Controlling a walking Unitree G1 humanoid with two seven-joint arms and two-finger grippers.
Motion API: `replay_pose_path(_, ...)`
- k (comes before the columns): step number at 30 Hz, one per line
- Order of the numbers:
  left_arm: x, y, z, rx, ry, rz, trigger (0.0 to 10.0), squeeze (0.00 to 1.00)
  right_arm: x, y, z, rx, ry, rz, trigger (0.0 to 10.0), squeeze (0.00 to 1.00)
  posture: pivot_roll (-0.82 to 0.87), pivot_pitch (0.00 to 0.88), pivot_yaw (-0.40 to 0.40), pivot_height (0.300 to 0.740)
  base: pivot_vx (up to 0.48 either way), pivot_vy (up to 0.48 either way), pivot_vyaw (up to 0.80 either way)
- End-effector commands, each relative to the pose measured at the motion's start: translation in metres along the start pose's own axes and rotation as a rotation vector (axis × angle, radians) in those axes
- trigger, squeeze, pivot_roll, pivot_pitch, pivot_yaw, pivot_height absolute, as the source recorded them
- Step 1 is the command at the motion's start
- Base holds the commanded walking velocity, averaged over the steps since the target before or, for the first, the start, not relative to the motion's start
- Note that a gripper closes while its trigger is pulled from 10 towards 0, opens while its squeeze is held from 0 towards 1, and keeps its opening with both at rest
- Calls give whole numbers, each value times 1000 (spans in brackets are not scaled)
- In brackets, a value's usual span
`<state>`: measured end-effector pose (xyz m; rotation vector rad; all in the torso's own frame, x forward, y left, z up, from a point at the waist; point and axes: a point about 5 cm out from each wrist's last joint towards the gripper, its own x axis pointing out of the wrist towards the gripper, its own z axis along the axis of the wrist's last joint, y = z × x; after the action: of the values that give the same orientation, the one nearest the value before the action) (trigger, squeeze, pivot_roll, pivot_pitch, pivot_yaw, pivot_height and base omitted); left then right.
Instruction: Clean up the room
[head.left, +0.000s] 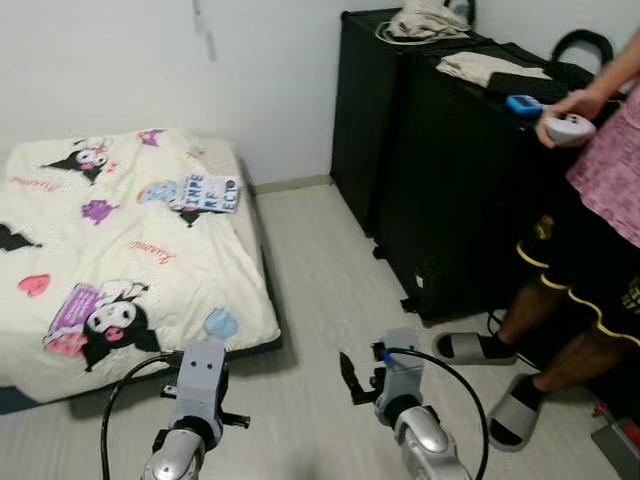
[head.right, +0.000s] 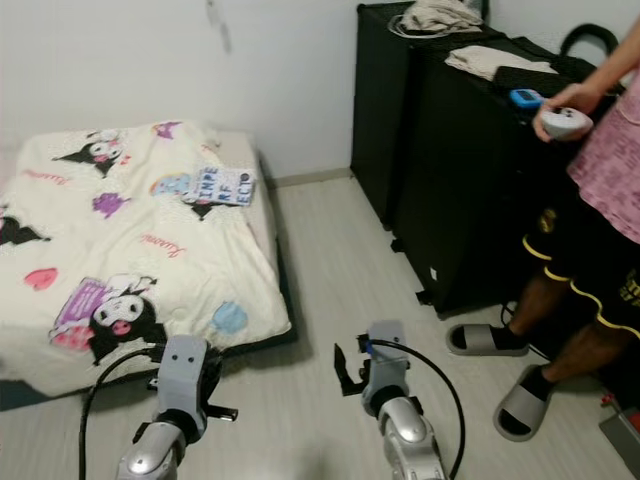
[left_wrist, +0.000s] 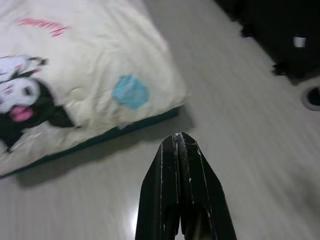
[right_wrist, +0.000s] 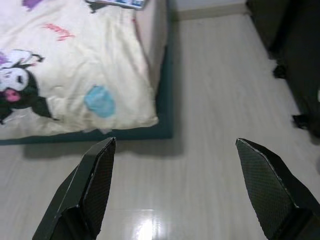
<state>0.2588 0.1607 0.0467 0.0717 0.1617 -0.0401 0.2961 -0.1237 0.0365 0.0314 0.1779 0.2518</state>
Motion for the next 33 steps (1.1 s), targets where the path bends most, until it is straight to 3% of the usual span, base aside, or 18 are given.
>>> replay_pose_path(1,-4,3,-5,4,22,7,10000,0,-4,-3,-7,7,28,-9,10000,0,54,140,19,740,0,0,0)
replay_pose_path(7,-2,6,-3,-34,19,34,10000,0,-2,-2,-5,9,23,-4,10000,0,57,139,16,740,0,0,0)
replay_pose_path(13,0,6,-1,-18,19,47,10000,0,-1,-2,-5,4,29,2,10000,0,59,139,9,740,0,0,0)
replay_pose_path(28,2,0,3,-25,-13,3,10000,0,0,-4,-3,-8,23,0,10000,0,48,143,9,740,0,0,0)
replay_pose_path(33,1,-3,5,-28,-24,-10,10000,0,0,-5,-3,-11,23,-3,10000,0,47,145,8,740,292,0,0)
